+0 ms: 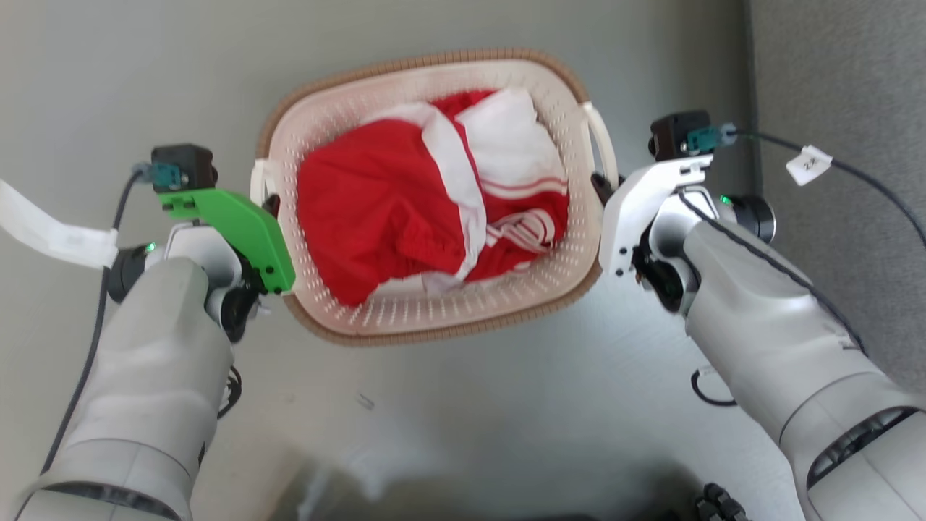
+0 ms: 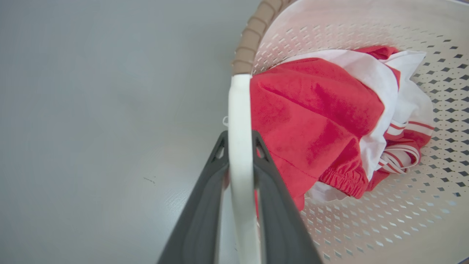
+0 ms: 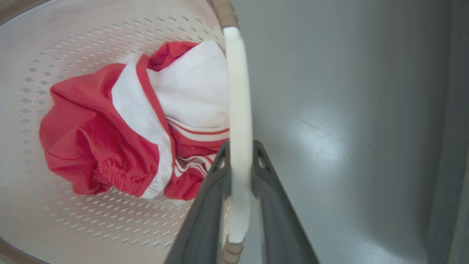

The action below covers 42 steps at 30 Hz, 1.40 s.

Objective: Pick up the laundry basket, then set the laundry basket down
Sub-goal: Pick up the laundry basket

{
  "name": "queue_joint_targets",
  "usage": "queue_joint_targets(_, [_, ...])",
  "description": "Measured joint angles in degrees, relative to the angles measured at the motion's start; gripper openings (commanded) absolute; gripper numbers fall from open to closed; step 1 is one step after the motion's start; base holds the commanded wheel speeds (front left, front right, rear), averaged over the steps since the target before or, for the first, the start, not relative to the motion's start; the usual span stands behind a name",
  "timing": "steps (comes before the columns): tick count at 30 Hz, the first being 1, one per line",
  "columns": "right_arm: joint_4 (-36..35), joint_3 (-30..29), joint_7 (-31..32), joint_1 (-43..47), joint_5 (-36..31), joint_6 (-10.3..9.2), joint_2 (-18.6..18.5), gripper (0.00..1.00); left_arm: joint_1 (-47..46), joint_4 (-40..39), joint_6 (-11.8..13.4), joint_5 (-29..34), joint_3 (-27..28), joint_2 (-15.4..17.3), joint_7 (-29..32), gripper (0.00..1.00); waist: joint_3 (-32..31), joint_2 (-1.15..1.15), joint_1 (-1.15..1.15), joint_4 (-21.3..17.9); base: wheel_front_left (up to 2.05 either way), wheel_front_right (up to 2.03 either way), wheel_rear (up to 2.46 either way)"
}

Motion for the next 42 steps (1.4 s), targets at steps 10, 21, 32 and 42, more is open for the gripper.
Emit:
queue_joint_targets(10, [2.34, 1.00, 2.05, 3.61, 2.64, 1.49, 0.41, 0.00, 3.25, 1.93, -0.01, -1.08, -0.90, -0.89, 2.02, 0.00, -6.27, 0.00, 0.00, 0.11, 0.00, 0.00, 0.00])
queue_joint_targets(21, [3.69, 2.22, 3.03, 7.94, 4.82, 2.50, 0.91, 0.00, 8.00, 3.82, -0.02, -3.02, -0.98, -1.55, 3.09, 0.00, -13.07, 0.00, 0.00, 0.17, 0.00, 0.00, 0.00])
queue_joint_targets(32, [4.54, 3.36, 4.09, 12.35, 6.57, 3.04, 1.25, 0.00, 12.02, 4.95, -0.18, -4.04, -1.09, -1.92, 3.66, 0.00, -19.96, 0.00, 0.00, -0.04, 0.00, 0.00, 0.00])
queue_joint_targets(42, [5.52, 4.02, 4.57, 16.11, 8.04, 3.60, 1.48, 0.00, 15.56, 5.52, -0.26, -4.46, -1.47, -2.35, 4.35, 0.00, -25.44, 0.00, 0.00, -0.27, 0.00, 0.00, 0.00])
